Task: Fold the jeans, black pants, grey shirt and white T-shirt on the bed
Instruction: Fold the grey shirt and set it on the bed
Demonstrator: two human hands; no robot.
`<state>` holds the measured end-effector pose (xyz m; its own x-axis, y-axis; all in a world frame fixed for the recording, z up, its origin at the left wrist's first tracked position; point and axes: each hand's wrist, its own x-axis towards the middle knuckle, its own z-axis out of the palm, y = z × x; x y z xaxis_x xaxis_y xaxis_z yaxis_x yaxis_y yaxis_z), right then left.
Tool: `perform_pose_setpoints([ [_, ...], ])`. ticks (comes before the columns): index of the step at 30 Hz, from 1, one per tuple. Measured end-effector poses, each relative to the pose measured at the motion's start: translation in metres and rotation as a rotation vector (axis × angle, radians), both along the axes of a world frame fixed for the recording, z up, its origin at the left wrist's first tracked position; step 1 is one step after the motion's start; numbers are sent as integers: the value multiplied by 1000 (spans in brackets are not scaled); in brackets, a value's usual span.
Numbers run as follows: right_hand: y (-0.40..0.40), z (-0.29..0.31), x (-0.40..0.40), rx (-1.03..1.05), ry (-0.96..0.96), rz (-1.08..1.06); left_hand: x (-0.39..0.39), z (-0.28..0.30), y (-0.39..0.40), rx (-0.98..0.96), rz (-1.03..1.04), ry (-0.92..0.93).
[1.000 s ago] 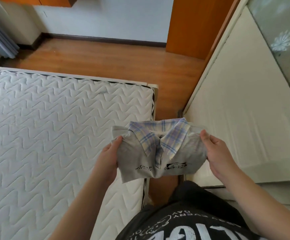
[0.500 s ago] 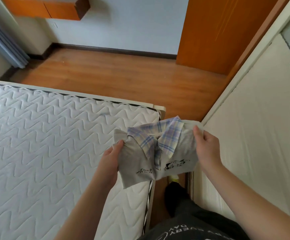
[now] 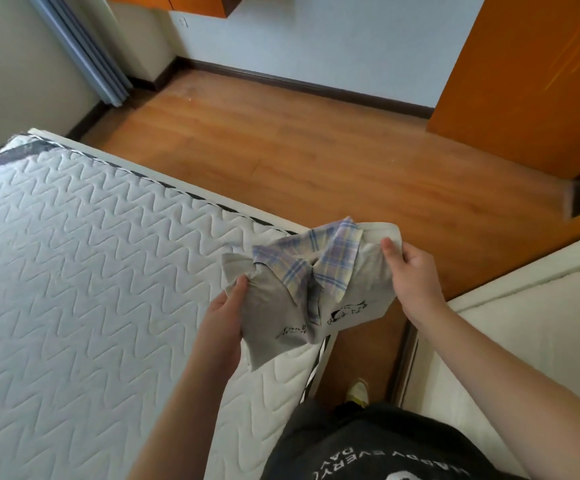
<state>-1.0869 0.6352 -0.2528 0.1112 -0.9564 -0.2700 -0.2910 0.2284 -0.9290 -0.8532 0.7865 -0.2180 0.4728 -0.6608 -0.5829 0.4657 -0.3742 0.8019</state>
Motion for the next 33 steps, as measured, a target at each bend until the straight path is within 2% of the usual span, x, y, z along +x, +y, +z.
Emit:
perform_pose_setpoints([
  [7,-61,-10,-9,38,-50,-62,-10,-8,-74,3,-39,15],
  [11,-96,-15,-16,57,-10,-72,-3,-17,-123,11,-102,14],
  [15,-135,-18,-18,94,4,-3,8,-31,-172,29,-172,8],
  [19,-166,-16,-15,164,-24,100,10,-41,-209,57,-161,58],
  [21,-180,-18,-12,169,-24,84,13,-46,-225,81,-158,65],
  [25,-211,-20,-8,169,-26,22,17,-49,-260,74,-191,35],
  [29,-252,-16,-2,146,-24,28,18,-51,-294,2,-232,8],
  [33,-304,-23,2,133,-13,51,19,-60,-332,22,-214,-58],
])
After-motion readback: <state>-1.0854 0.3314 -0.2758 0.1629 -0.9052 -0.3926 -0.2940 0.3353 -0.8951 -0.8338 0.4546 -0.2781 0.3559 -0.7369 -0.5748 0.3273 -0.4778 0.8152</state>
